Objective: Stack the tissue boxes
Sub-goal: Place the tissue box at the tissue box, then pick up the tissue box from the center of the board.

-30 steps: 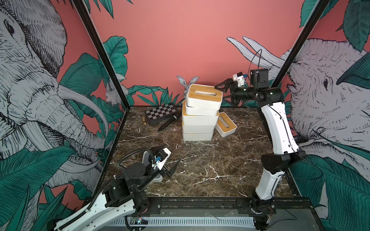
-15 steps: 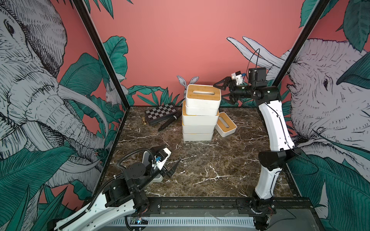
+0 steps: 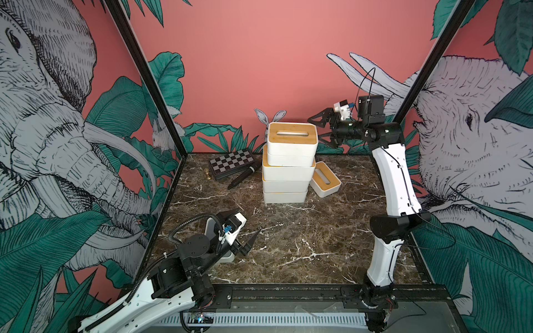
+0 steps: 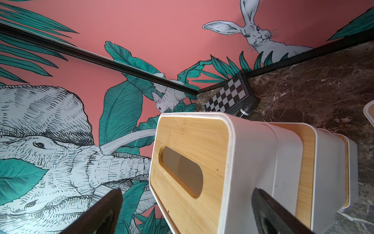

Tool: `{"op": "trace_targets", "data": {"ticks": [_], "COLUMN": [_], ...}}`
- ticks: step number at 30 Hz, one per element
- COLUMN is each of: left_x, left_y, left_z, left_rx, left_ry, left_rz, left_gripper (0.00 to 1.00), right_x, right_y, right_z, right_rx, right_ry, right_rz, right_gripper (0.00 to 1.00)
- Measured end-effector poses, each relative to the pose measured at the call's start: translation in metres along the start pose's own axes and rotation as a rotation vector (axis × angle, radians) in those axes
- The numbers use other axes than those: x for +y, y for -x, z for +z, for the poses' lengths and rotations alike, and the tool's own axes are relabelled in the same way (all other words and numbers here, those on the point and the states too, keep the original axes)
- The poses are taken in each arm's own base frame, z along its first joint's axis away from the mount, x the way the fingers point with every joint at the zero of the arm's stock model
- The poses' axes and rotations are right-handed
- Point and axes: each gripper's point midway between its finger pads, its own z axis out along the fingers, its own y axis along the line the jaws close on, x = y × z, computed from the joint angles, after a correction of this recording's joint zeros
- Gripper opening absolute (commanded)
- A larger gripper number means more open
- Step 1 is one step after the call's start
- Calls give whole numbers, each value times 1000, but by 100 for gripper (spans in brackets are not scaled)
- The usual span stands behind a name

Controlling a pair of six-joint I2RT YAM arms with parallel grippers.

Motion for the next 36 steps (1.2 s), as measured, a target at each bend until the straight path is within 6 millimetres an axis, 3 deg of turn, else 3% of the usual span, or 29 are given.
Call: {"op": "trace_targets", "data": {"ticks": [6, 11, 15, 19, 24, 28, 31, 36], "left_x": [1, 4, 8, 14, 25, 26, 21, 0], "left_y": [0, -1, -3, -5, -5, -7, -8, -6], "left_z": [0, 0, -1, -4, -15, -26, -28, -21], "left_rx": [0, 4, 15, 34, 43, 55, 55, 53], "left_ry": [4, 21, 45, 75, 118, 111, 77, -34], "left_rz": [-10, -28, -53, -91, -177, -217, -225, -211], "left_gripper": [100, 100, 99, 100, 100, 99, 100, 100], "right_x": [-14, -45, -86, -144, -227, -279, -303, -328], "right_y": [4, -14, -41, -49, -62, -73, -78, -71], "right_z": [-20, -51, -91, -119, -105, -89, -80, -54], "right_rx": [-48, -91, -157, -248, -219, -186, -182, -179], "right_ry": [-87, -247, -373, -483, -665, -777, -820, -826], "right_rz": [-20, -34, 16, 127, 292, 398, 452, 488], "right_gripper": [99, 99, 99, 99, 99, 99, 99, 94]}}
